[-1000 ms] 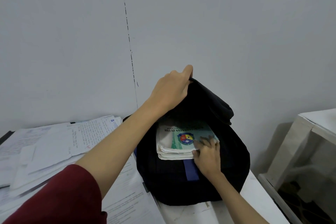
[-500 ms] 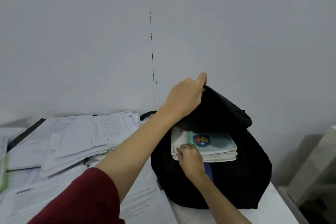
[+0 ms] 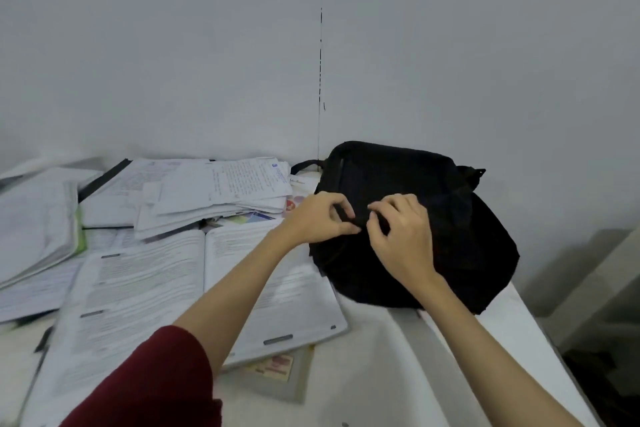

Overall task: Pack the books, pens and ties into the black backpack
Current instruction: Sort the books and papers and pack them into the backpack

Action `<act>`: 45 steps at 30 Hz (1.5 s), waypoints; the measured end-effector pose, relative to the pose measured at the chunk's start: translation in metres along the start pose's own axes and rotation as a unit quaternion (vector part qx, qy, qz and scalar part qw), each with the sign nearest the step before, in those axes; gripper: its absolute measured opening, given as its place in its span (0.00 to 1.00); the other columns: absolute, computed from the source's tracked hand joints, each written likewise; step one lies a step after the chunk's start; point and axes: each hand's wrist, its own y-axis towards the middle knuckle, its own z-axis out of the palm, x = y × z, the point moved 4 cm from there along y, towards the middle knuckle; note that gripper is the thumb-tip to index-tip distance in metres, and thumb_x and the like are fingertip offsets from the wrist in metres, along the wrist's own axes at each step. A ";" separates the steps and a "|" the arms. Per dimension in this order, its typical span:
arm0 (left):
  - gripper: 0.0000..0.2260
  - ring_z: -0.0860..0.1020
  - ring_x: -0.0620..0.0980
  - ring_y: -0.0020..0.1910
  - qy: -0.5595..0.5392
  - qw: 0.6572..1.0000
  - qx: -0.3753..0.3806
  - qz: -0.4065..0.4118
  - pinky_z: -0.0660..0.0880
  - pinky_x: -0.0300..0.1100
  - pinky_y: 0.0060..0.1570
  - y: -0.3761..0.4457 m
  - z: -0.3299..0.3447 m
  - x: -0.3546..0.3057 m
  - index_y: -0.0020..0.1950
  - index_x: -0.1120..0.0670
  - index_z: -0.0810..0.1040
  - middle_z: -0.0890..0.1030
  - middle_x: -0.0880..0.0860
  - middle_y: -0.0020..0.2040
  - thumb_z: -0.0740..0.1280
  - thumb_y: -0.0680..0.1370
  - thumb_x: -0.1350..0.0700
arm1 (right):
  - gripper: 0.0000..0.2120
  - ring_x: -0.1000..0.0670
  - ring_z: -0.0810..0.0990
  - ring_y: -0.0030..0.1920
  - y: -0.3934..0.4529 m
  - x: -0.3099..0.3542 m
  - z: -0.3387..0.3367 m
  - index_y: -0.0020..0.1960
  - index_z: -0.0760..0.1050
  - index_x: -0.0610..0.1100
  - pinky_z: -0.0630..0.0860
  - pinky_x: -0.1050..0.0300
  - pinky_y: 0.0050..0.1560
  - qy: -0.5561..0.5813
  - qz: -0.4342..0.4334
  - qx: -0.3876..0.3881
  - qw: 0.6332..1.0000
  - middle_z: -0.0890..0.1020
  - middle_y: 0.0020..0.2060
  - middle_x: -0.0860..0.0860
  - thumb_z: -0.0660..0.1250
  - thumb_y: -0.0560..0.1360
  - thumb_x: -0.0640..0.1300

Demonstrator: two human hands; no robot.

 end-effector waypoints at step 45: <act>0.05 0.79 0.50 0.38 -0.217 0.921 -0.216 -0.241 0.73 0.36 0.33 -0.249 -0.243 0.271 0.41 0.56 0.77 0.81 0.53 0.38 0.71 0.74 0.58 | 0.11 0.60 0.73 0.55 -0.007 0.317 0.230 0.57 0.79 0.44 0.63 0.82 0.50 0.327 0.141 0.349 0.867 0.78 0.55 0.55 0.66 0.76 0.38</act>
